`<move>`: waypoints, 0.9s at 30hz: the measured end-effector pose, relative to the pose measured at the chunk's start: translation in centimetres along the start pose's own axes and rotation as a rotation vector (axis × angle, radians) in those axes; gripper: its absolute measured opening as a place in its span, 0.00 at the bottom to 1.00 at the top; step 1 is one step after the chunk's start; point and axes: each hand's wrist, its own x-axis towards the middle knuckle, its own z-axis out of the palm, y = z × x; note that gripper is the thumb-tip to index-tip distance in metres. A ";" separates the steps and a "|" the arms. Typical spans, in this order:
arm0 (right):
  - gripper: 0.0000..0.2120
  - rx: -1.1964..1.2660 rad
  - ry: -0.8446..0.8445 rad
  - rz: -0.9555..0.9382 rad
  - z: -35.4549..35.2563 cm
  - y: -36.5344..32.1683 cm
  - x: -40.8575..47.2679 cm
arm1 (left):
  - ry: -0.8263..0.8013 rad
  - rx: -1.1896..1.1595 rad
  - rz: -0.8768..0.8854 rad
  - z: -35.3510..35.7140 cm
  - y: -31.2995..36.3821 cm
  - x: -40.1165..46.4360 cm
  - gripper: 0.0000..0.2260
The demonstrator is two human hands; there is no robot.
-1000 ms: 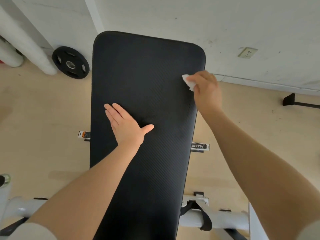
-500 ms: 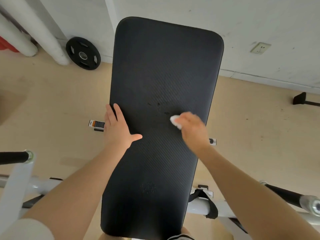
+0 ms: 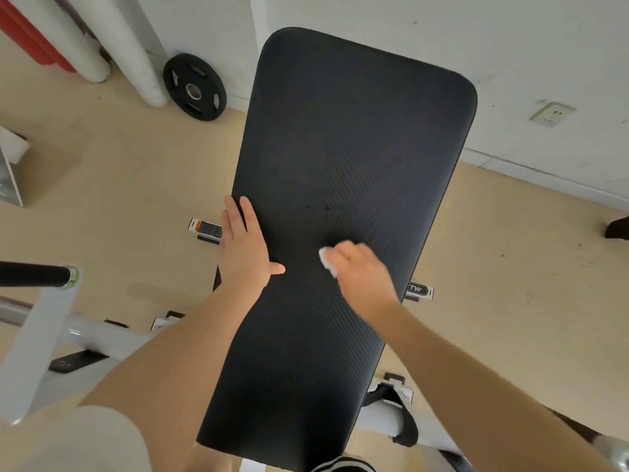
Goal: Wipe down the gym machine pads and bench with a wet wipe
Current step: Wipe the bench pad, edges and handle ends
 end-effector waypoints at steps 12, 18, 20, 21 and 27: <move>0.11 0.175 0.489 0.511 -4.5 1.9 7.5 | 0.019 -0.047 0.106 0.2 -1.1 0.0 0.56; 0.12 0.048 0.301 0.080 3.9 -4.0 2.6 | 0.042 -0.075 0.189 0.7 -2.2 0.2 0.55; 0.14 0.077 0.238 0.046 4.6 -5.2 1.5 | 0.043 -0.086 0.219 0.7 -2.7 0.3 0.54; 0.14 0.109 0.238 0.063 4.1 -5.3 1.7 | 0.042 -0.089 0.230 0.6 -2.9 0.4 0.54; 0.13 0.215 0.540 0.414 -3.3 -1.3 8.5 | 0.031 -0.094 0.228 0.8 -2.8 0.5 0.53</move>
